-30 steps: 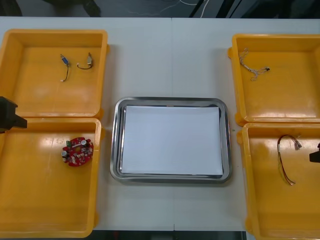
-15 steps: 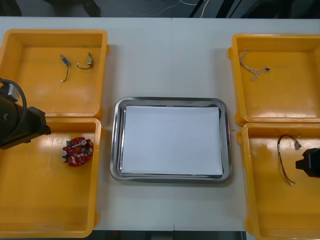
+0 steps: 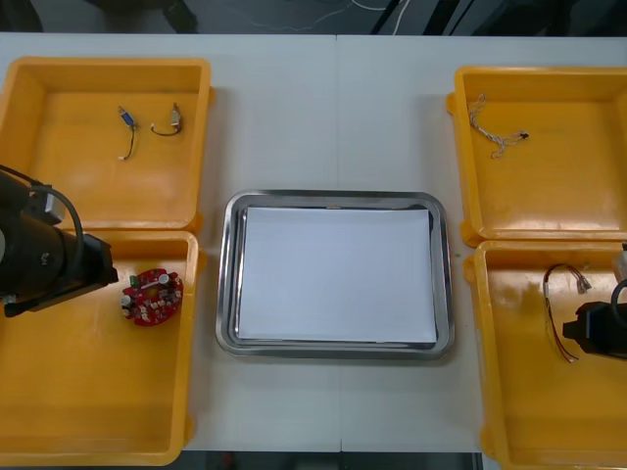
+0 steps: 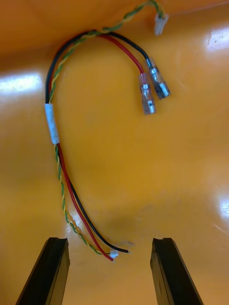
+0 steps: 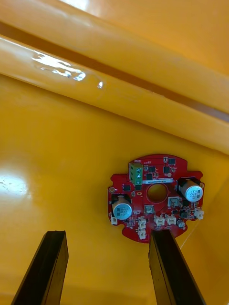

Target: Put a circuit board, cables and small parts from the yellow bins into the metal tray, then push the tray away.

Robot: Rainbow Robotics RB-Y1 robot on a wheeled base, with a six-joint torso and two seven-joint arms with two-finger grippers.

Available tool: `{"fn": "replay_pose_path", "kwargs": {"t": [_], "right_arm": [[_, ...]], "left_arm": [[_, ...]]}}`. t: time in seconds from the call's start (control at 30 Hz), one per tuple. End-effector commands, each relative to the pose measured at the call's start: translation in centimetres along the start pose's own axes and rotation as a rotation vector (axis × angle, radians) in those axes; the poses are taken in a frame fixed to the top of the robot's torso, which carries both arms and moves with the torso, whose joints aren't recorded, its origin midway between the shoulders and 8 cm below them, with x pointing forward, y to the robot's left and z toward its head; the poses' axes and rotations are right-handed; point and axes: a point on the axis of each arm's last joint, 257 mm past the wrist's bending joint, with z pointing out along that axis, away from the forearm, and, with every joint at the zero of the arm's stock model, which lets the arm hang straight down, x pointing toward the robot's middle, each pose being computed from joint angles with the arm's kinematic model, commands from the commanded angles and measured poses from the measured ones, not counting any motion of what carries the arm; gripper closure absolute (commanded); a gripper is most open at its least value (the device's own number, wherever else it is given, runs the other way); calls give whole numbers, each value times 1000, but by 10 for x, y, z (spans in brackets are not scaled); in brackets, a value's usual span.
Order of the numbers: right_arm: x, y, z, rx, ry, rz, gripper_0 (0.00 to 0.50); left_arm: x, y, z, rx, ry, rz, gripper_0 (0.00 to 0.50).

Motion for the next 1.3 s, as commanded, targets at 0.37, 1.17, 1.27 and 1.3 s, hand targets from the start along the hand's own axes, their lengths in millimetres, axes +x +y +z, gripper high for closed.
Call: {"fn": "replay_pose_path", "kwargs": {"t": [0.37,1.17,1.27,1.3], "right_arm": [[37,6,27,0,23,47,0],[53,7,42,8,-4,44,0],[53,7,42,9,-7,41,0],[53,7,42,10,-9,40,0]], "left_arm": [[14,-9,32,7,-1,-69,0],[23,0,58,-14,-24,-59,0],[24,1,59,-15,-24,-57,0],[25,1,60,-16,-23,-55,0]]}}
